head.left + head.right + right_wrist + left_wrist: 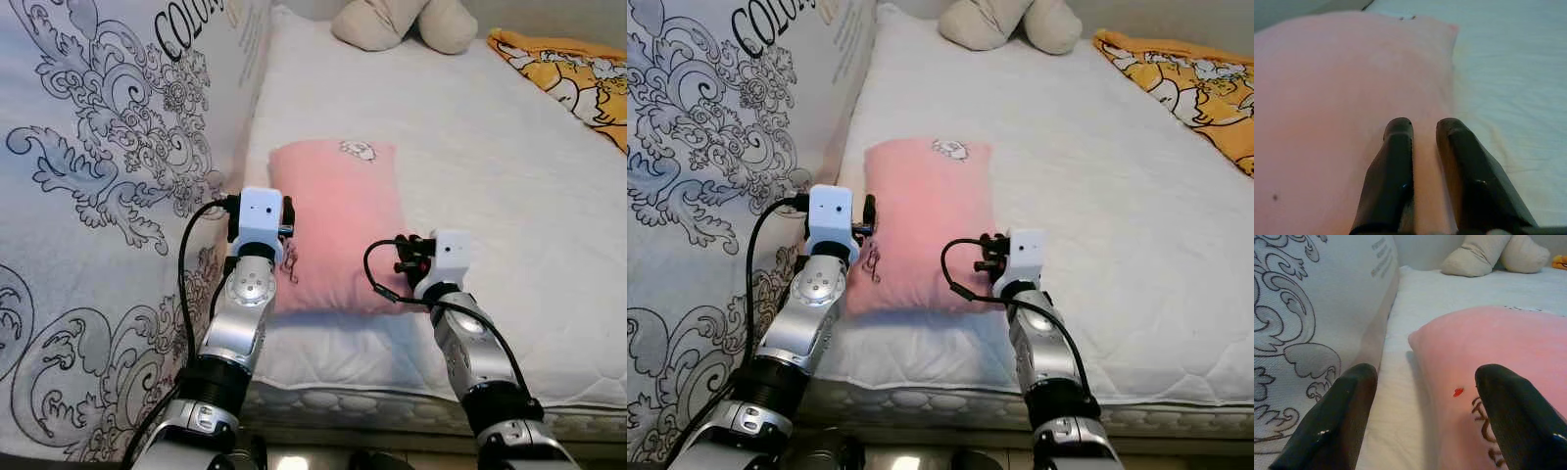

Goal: Clean up the room

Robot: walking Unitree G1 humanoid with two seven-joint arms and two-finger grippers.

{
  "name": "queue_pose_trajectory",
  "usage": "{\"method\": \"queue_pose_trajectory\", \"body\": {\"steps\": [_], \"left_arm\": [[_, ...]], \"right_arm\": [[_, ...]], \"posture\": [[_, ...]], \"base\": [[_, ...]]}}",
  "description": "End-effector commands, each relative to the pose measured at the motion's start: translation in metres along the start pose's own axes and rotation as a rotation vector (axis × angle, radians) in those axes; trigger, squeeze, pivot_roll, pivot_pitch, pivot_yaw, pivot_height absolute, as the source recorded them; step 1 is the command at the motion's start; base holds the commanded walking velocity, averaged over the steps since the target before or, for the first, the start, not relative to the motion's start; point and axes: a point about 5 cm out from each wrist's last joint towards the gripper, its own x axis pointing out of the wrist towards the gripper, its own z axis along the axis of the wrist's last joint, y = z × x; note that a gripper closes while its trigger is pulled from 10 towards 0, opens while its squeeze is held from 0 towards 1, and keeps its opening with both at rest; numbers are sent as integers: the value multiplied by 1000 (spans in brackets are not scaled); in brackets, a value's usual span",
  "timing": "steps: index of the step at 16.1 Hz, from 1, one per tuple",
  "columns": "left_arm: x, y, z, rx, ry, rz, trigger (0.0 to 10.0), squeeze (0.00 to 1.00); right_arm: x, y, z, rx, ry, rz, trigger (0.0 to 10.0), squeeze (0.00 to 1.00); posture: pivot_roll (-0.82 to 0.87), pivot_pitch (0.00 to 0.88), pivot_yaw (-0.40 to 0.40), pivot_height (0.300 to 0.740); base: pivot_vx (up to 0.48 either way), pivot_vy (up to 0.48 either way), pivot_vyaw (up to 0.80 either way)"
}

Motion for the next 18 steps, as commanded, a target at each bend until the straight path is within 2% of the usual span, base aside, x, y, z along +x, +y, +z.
{"method": "queue_pose_trajectory", "body": {"steps": [1, 4, 5, 7, 8, 9, 10, 12, 14, 15, 16, 18], "left_arm": [[1, -8, 5, 6, -18, -39, 10000, 1000], [2, -9, 6, 6, -21, -54, 10000, 1000], [3, -8, 6, 1, -22, -60, 10000, 1000], [3, -11, 11, -15, -47, -92, 10000, 1000], [3, -12, 14, -15, -66, -107, 10000, 827], [2, -14, 18, -20, -88, -127, 10000, 0], [1, -15, 18, -31, -89, -137, 10000, 0], [-5, -14, 18, -51, -86, -171, 10000, 0], [-11, -11, 16, -63, -82, -180, 10000, 0], [-12, -10, 15, -61, -75, -178, 10000, 0], [-11, -10, 14, -60, -71, -175, 10000, 0], [-10, -9, 15, -55, -69, -178, 10000, 0]], "right_arm": [[-1, -5, 5, -1, -23, -33, 10000, 1000], [0, -4, 15, -26, -71, -63, 10000, 1000], [1, -1, 24, -57, -121, -58, 10000, 1000], [-1, 4, 48, -178, -249, -64, 10000, 1000], [-2, 2, 56, -227, -292, -93, 10000, 1000], [-4, -5, 60, -252, -314, -156, 10000, 1000], [-6, -8, 58, -256, -308, -172, 10000, 0], [-23, -20, 44, -307, -273, -262, 10000, 0], [-39, -26, 19, -261, -188, -286, 10000, 0], [-41, -28, 10, -184, -147, -286, 10000, 0], [-38, -29, 8, -156, -130, -271, 10000, 0], [-32, -23, 19, -140, -159, -237, 10000, 0]], "posture": [[40, 21, -51, 740], [43, 9, -54, 740], [43, 5, -54, 740], [41, 0, -54, 740], [41, 0, -54, 740], [41, 0, -55, 740], [42, 0, -56, 740], [46, 0, -57, 740], [46, 0, -54, 740], [46, 0, -54, 740], [47, 0, -49, 740], [47, 0, -48, 740]], "base": [[0, 0, 0], [0, 0, 0], [0, 0, 0], [0, 0, 0], [0, 0, 0], [0, 0, 0], [0, 0, 0], [0, 0, 0], [0, 0, 0], [0, 0, 0], [0, 0, 0], [0, 0, 0]]}}
